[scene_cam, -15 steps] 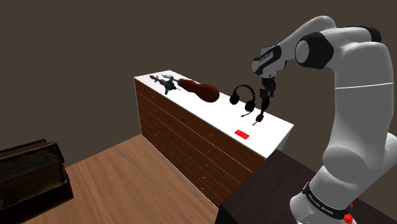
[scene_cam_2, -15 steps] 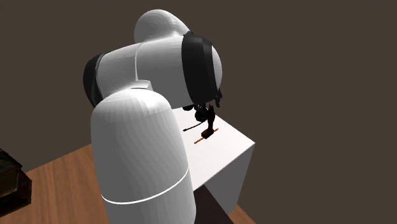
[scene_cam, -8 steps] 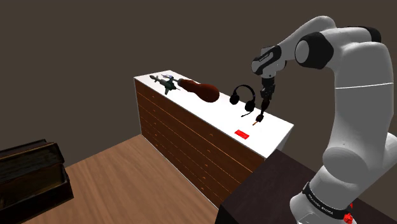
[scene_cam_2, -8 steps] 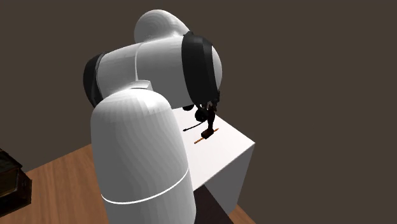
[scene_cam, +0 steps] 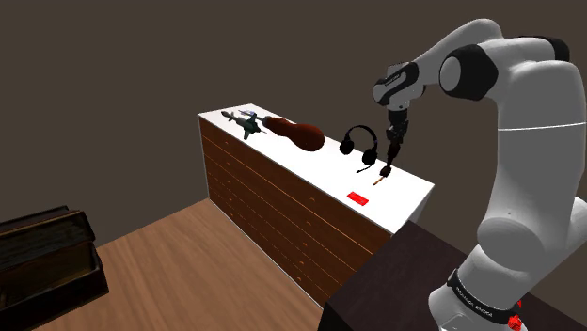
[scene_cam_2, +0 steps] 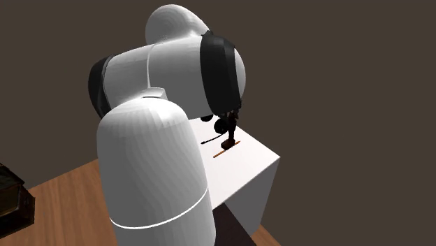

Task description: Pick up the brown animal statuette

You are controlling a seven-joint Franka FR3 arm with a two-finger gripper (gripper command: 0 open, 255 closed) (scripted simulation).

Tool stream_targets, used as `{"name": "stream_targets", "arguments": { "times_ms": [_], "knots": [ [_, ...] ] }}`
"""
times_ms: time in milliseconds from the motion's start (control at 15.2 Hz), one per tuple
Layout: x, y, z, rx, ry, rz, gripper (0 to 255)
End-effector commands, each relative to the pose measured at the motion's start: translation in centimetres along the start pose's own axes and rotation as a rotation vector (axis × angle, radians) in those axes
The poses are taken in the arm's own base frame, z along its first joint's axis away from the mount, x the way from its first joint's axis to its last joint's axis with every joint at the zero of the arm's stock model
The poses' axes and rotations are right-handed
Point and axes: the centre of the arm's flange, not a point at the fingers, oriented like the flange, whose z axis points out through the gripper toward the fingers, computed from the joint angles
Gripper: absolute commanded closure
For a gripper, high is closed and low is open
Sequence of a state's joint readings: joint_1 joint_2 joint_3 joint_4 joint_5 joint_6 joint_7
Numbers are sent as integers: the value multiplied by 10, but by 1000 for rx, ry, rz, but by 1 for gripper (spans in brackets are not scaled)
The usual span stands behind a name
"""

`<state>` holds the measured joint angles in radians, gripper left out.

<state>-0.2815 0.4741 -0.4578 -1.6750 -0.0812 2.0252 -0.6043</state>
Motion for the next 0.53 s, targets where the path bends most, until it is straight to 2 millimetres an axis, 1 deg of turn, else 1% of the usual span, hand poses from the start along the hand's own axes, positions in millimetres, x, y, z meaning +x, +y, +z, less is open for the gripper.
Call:
{"name": "stream_targets", "arguments": {
  "times_ms": [0,462],
  "knots": [
    [-3,3,-10,0,0,0,255],
    [-11,9,-45,0,0,0,255]
  ]
}}
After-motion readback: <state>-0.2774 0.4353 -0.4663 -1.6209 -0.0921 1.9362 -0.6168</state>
